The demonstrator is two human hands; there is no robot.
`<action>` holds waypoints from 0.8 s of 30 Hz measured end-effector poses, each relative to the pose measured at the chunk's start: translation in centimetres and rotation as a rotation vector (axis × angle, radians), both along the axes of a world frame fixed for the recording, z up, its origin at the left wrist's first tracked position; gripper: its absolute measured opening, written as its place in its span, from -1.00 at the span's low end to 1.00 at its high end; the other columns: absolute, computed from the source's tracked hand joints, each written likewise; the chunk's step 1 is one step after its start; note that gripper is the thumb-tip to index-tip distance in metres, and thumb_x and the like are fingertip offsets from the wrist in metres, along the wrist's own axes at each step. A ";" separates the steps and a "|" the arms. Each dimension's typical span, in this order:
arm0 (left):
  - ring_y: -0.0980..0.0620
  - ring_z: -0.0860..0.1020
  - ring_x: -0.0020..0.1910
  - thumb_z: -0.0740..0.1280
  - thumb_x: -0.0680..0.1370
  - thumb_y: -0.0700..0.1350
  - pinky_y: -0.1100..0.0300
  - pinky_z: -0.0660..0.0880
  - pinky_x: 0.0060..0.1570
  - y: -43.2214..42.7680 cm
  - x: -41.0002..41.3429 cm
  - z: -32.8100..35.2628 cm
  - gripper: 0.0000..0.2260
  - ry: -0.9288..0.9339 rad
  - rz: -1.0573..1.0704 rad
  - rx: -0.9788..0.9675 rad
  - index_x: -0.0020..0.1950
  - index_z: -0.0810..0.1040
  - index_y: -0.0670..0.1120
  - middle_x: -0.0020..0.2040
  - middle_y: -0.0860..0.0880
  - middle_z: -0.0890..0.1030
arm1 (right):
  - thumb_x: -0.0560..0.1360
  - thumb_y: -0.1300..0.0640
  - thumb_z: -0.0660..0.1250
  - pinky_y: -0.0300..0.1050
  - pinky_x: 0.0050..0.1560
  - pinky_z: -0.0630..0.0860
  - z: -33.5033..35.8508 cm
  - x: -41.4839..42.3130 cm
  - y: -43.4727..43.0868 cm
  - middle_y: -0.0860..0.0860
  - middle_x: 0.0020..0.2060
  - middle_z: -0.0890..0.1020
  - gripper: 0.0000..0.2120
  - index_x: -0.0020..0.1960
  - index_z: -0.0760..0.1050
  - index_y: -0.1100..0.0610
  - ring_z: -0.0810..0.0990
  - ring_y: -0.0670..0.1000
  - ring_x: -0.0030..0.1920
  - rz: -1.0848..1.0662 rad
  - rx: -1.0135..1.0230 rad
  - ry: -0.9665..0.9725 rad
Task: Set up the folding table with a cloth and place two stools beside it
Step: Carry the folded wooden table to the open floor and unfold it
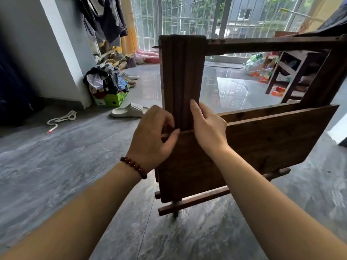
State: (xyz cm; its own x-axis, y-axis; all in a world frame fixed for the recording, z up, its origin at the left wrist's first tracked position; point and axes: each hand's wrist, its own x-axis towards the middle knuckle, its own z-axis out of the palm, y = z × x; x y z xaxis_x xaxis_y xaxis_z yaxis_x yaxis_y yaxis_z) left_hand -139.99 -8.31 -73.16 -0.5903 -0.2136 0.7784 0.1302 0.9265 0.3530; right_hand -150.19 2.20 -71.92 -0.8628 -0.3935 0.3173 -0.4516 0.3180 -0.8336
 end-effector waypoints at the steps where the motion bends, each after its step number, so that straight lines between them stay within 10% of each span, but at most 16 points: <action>1: 0.10 0.36 -0.16 0.45 0.39 -0.18 0.32 0.33 -0.15 -0.1 -0.2 0.0 -0.78 0.039 0.042 0.053 -0.12 0.42 -0.16 -0.13 -0.03 0.40 | 0.57 -0.23 0.01 -0.03 0.26 0.23 -0.2 0.0 0.0 -0.13 -0.21 0.54 -0.66 -0.11 0.47 -0.09 0.41 -0.28 -0.11 -0.007 0.001 -0.002; 4: 0.04 0.38 -0.06 0.51 0.35 -0.07 0.25 0.37 -0.04 0.2 -1.0 0.1 -0.57 0.062 0.151 0.258 0.03 0.36 -0.18 -0.02 -0.05 0.34 | 0.57 -0.25 -0.01 -0.13 0.15 0.13 -0.6 -0.1 0.0 -0.21 -0.31 0.49 -0.64 -0.21 0.43 -0.13 0.21 -0.59 -0.10 -0.015 -0.032 -0.006; 7: 0.05 0.43 0.11 0.49 0.37 -0.01 0.14 0.45 0.14 0.7 -2.0 0.5 -0.42 -0.071 0.071 0.507 0.22 0.26 -0.16 0.15 -0.05 0.37 | 0.55 -0.29 0.00 -0.17 0.12 0.10 -0.9 -0.1 -0.1 -0.23 -0.37 0.48 -0.64 -0.19 0.44 -0.14 0.30 -0.31 0.01 -0.018 -0.036 -0.025; 15: 0.04 0.58 0.07 0.39 0.48 -0.04 0.11 0.51 0.08 1.0 -2.4 0.7 -0.61 -0.193 -0.028 0.622 0.22 0.35 -0.08 0.10 -0.01 0.58 | 0.50 -0.34 0.00 -0.21 0.21 0.08 -2.0 -0.2 -0.4 -0.18 -0.28 0.53 -0.43 0.21 0.52 0.01 0.13 -0.66 -0.09 -0.073 -0.042 0.100; 24: 0.01 0.59 0.04 0.41 0.47 -0.06 -0.01 0.52 0.08 1.3 -2.7 0.7 -0.63 -0.138 0.011 0.669 0.20 0.38 -0.11 0.08 -0.04 0.59 | 0.57 -0.25 -0.01 -0.16 0.33 0.05 -1.7 -0.3 -0.8 -0.14 -0.25 0.50 -0.49 0.08 0.56 0.07 0.53 -0.08 0.10 -0.105 -0.010 0.132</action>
State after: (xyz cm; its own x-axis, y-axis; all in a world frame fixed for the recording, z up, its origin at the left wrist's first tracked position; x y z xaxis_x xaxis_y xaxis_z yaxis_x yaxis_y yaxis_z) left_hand -142.67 -6.99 -72.43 -0.6697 -0.6290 0.3949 0.0351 0.5043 0.8628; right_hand -150.49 1.37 -73.66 -0.8498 -0.2994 0.4338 -0.5217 0.3612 -0.7729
